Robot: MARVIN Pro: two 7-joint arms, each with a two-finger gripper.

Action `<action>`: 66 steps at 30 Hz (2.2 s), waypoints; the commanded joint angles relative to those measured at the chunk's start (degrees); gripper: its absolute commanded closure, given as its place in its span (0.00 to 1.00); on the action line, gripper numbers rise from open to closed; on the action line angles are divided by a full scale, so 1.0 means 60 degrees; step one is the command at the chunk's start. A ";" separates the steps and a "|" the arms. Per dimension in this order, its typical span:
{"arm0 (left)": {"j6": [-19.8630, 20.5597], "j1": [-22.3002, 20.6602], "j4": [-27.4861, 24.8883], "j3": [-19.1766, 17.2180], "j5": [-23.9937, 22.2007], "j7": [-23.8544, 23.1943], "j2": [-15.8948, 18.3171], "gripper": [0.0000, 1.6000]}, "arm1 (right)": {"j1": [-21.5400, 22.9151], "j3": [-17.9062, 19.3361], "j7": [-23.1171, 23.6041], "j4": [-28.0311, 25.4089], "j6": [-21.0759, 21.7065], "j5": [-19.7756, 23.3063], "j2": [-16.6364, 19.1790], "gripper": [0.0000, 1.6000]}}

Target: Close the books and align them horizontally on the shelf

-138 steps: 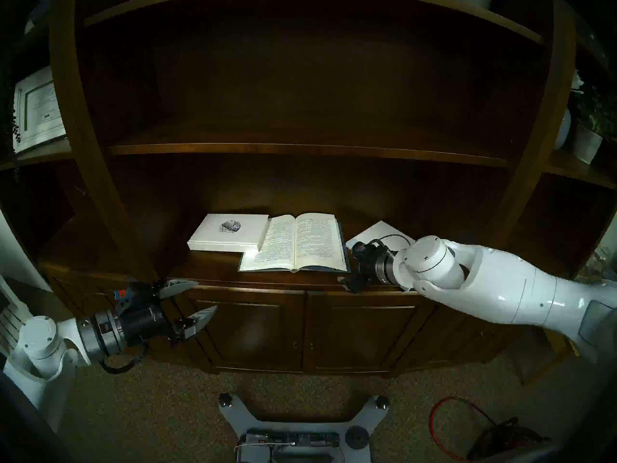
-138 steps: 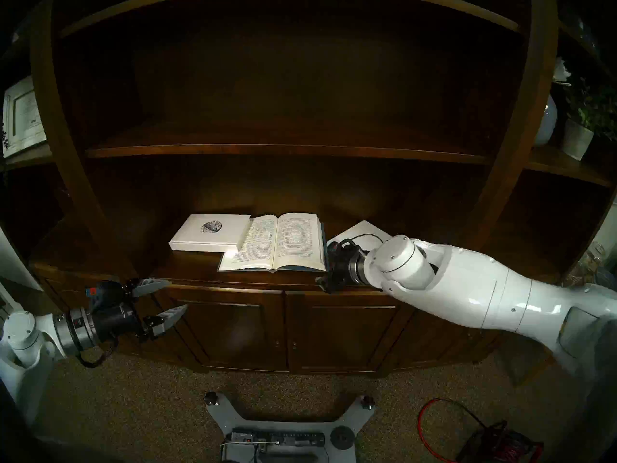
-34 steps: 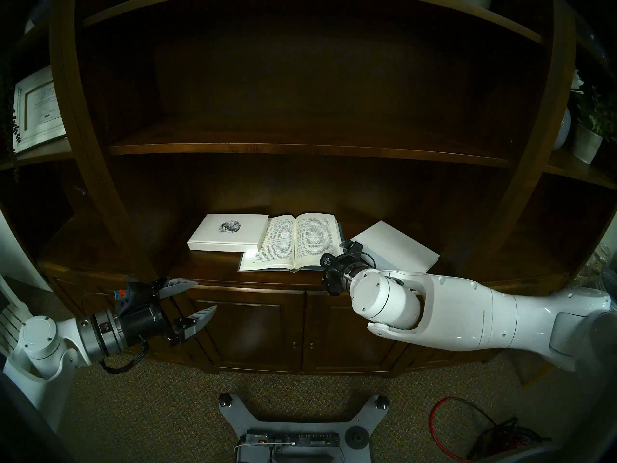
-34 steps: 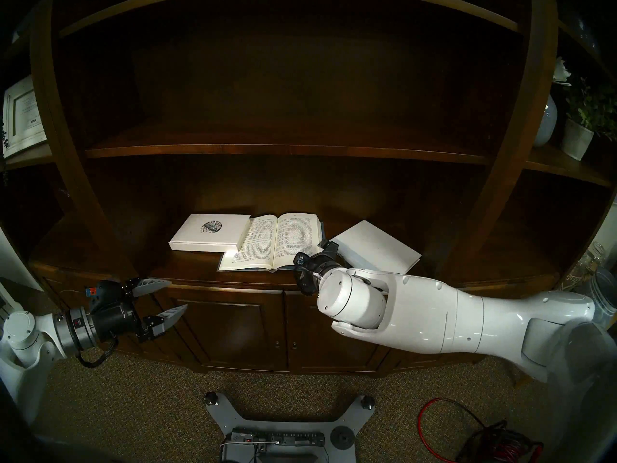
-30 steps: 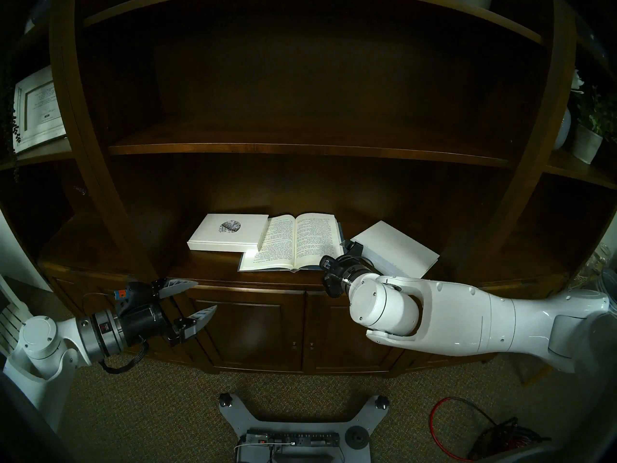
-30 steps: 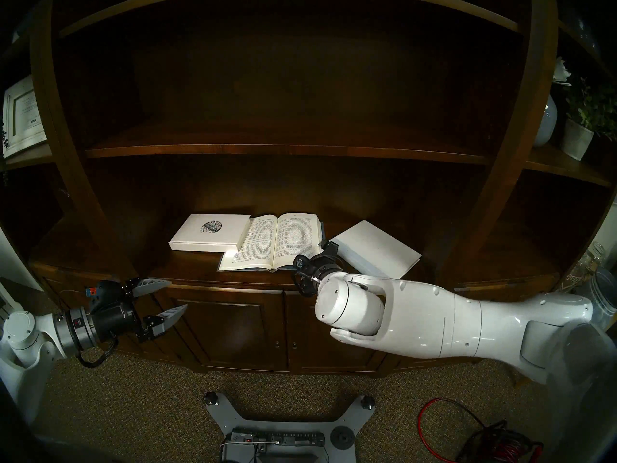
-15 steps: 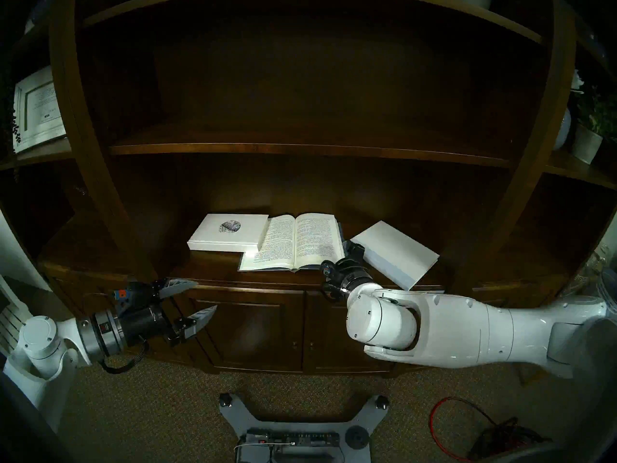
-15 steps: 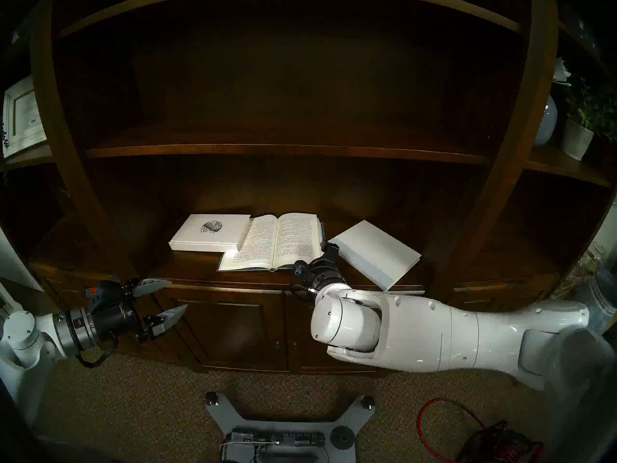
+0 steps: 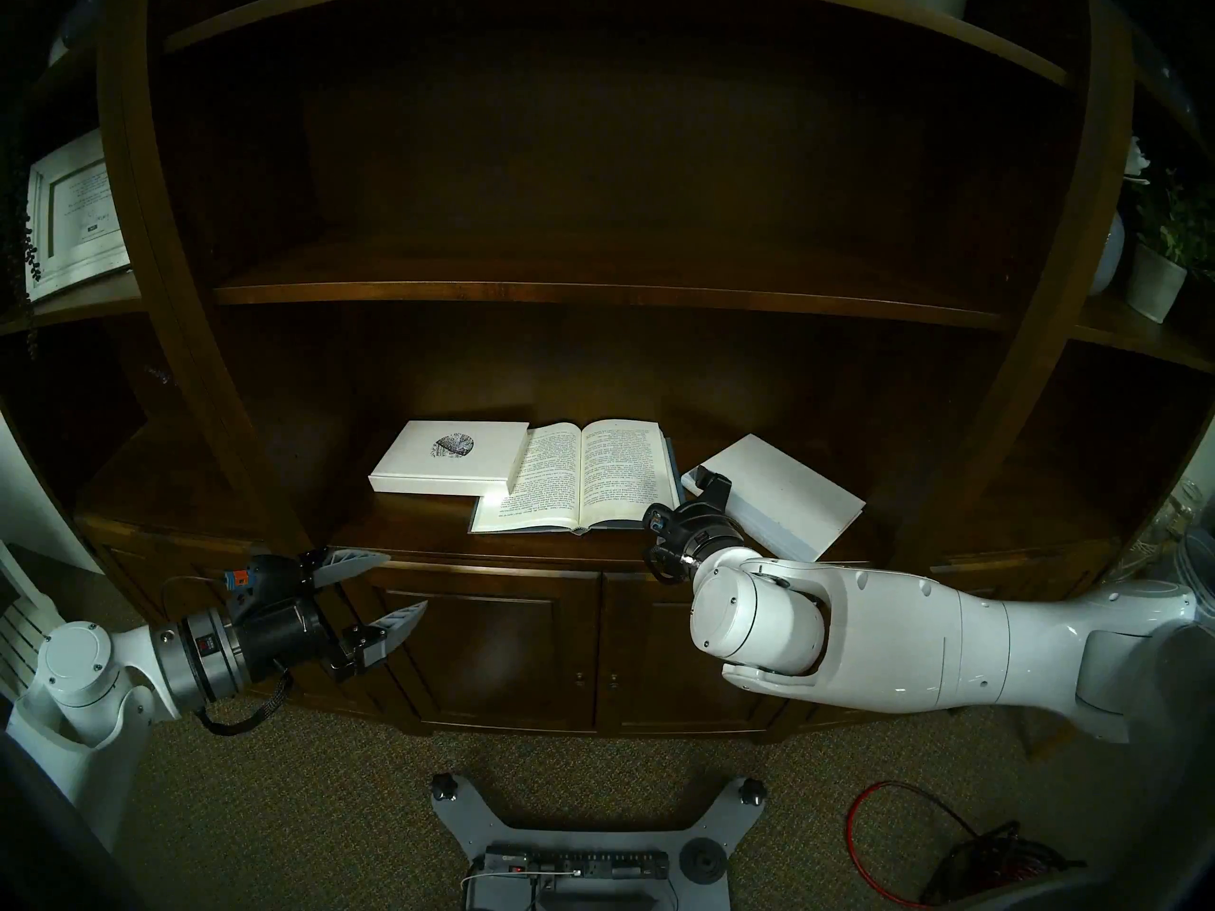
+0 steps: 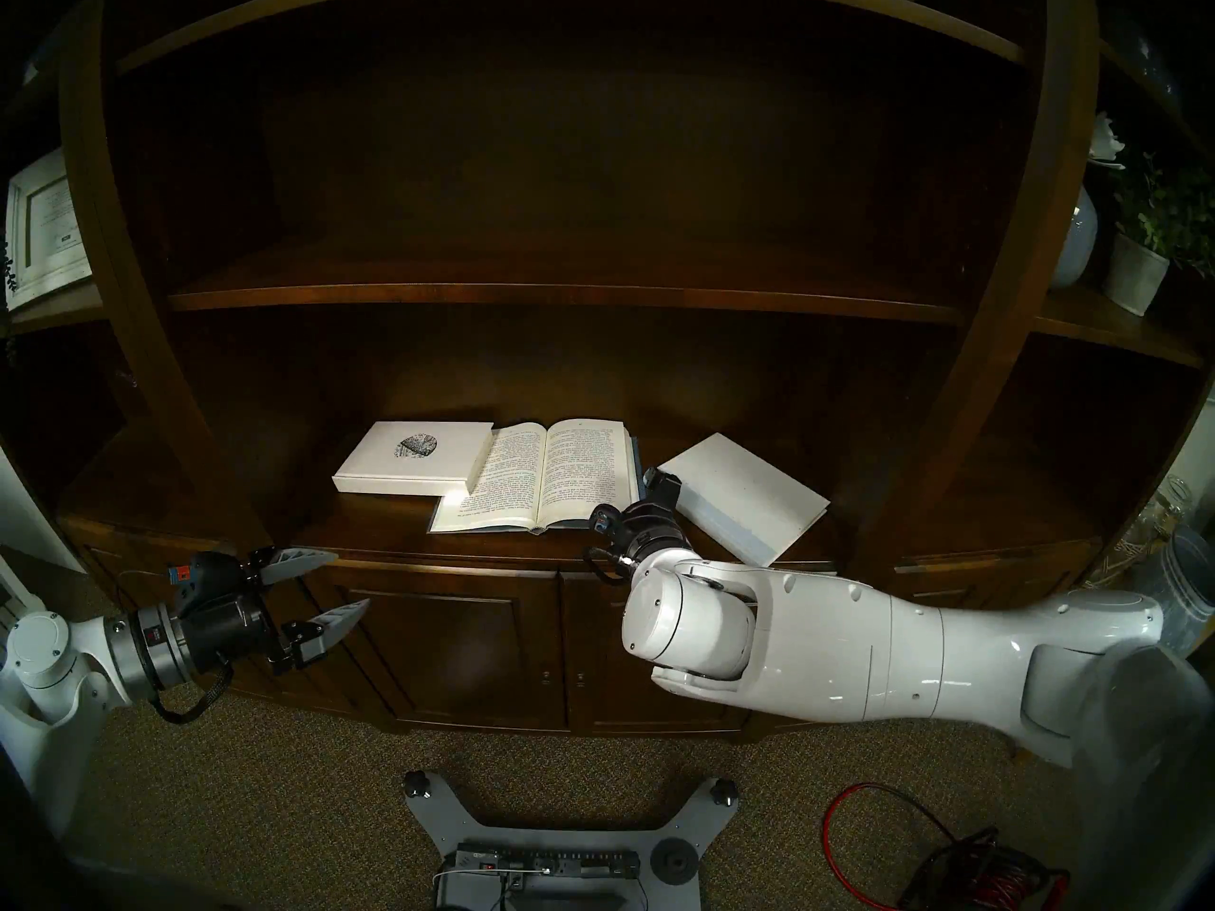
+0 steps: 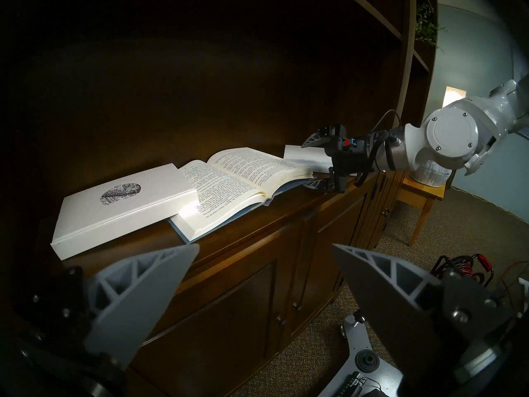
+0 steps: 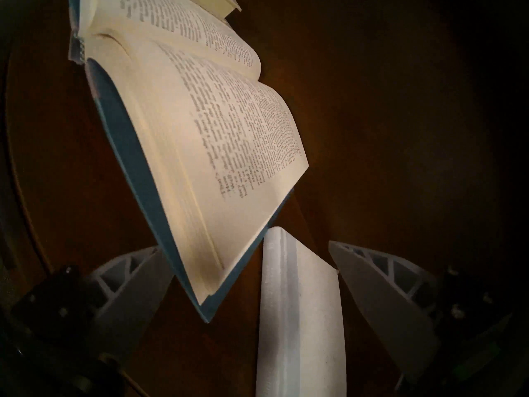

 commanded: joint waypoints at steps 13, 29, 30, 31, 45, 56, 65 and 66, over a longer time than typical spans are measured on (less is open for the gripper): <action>-0.0047 -0.0077 -0.0149 -0.0089 -0.0066 -0.0014 -0.0002 0.00 | 0.0815 0.0946 0.0103 -0.0528 -0.0319 0.0213 0.0046 0.00; -0.0047 -0.0076 -0.0152 -0.0092 -0.0068 -0.0014 -0.0004 0.00 | 0.0952 0.1819 0.0908 -0.2141 -0.0461 0.1582 0.1004 0.00; -0.0047 -0.0076 -0.0152 -0.0092 -0.0068 -0.0014 -0.0004 0.00 | 0.0952 0.1819 0.0908 -0.2141 -0.0461 0.1582 0.1004 0.00; -0.0047 -0.0076 -0.0152 -0.0092 -0.0068 -0.0015 -0.0004 0.00 | 0.0955 0.1854 0.0927 -0.2175 -0.0463 0.1630 0.1036 0.00; -0.0046 -0.0072 -0.0159 -0.0099 -0.0073 -0.0016 -0.0010 0.00 | 0.0932 0.2491 0.1445 -0.2148 -0.0840 0.2865 0.1366 0.00; -0.0046 -0.0071 -0.0161 -0.0101 -0.0074 -0.0016 -0.0011 0.00 | 0.1117 0.2401 0.2675 -0.1451 -0.1367 0.3101 0.1190 0.00; -0.0046 -0.0076 -0.0151 -0.0092 -0.0067 -0.0014 -0.0004 0.00 | 0.1443 0.2497 0.3150 -0.0944 -0.1501 0.2992 0.0600 0.00; -0.0046 -0.0076 -0.0151 -0.0091 -0.0066 -0.0014 -0.0003 0.00 | 0.1475 0.2515 0.3201 -0.0879 -0.1528 0.2994 0.0545 0.00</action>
